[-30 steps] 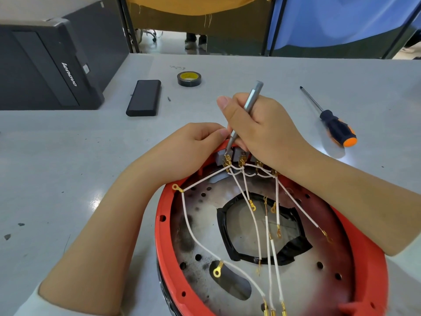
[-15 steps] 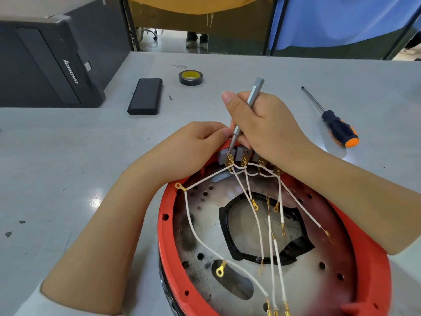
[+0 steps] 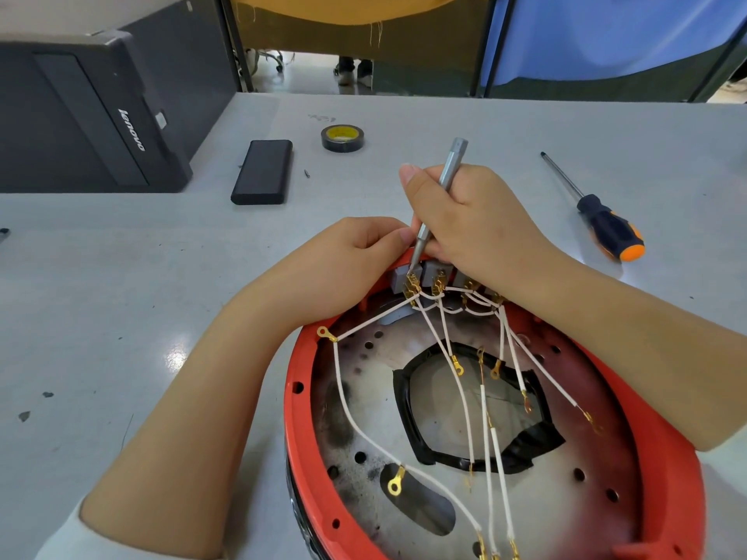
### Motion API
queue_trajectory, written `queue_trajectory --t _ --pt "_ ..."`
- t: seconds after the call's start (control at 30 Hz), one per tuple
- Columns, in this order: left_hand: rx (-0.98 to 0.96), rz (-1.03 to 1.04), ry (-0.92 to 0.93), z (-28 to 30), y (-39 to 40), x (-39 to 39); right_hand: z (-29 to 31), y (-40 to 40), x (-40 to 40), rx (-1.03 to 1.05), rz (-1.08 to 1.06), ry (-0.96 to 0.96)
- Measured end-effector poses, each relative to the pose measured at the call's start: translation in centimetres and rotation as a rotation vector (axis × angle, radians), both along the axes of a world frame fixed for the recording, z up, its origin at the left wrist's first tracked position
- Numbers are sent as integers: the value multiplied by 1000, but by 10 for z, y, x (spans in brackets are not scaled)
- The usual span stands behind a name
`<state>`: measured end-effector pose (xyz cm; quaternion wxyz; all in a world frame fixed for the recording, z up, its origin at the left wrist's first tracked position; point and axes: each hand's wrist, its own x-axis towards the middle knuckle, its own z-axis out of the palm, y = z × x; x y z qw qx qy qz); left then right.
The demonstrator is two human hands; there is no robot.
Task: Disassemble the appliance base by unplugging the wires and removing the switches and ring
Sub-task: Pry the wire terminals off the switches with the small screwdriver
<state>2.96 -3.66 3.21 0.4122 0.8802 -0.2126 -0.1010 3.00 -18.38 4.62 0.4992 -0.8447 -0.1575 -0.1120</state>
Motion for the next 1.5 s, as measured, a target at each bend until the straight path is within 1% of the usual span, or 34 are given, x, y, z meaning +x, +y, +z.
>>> queue_trajectory --t 0.13,0.3,0.87,1.27,1.5 --pt "-18 15 -21 0 1 -1 -1 -3 -4 49 1 -27" --pt "6 10 -14 0 0 -2 -2 -1 -5 -9 11 -46" --pt "6 8 -6 1 -1 -3 -2 -1 -3 5 11 -34" --pt "2 6 12 1 0 -3 -2 0 3 -51 -23 -18" --pt "5 2 15 1 0 -3 -3 -2 -2 -12 7 -35"
